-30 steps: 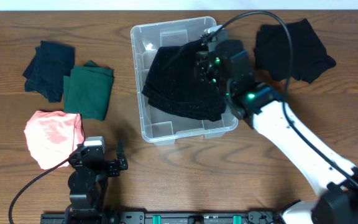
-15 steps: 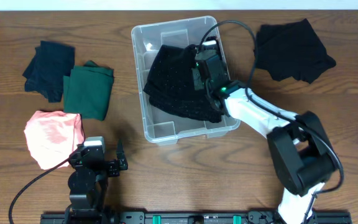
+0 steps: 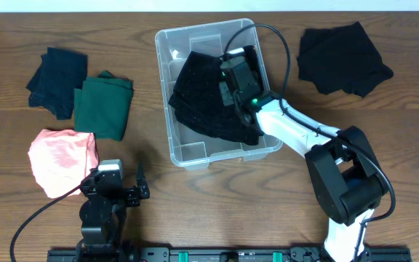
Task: Pack container
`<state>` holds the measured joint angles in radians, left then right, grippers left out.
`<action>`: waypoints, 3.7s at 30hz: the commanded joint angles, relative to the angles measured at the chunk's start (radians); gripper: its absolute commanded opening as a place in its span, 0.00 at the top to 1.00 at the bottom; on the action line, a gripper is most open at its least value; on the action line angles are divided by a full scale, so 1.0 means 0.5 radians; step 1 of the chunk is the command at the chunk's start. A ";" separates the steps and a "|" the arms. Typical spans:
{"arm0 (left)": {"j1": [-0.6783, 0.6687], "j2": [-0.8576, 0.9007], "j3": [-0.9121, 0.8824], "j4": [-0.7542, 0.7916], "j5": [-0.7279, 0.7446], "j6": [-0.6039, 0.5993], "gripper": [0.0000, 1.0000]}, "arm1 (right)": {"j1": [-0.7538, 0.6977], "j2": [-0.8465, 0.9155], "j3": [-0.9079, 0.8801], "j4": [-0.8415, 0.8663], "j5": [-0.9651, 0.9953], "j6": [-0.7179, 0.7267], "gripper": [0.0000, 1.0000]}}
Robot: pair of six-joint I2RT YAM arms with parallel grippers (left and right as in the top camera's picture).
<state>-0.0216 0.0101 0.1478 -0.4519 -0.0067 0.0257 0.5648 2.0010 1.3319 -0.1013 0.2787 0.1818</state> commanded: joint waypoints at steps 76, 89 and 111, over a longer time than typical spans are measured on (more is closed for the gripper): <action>0.005 -0.011 -0.036 -0.005 -0.003 -0.009 0.02 | -0.022 0.423 0.485 -0.713 0.317 0.533 0.99; 0.005 -0.011 -0.036 -0.005 -0.003 -0.009 0.02 | 0.088 0.031 0.623 -0.636 0.317 0.269 0.99; 0.005 -0.011 -0.036 -0.005 -0.003 -0.009 0.02 | -0.140 0.252 0.616 -0.674 0.369 0.340 0.99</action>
<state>-0.0216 0.0101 0.1482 -0.4519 -0.0067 0.0257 0.4900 2.0510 1.6390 -0.4309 0.4534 0.3298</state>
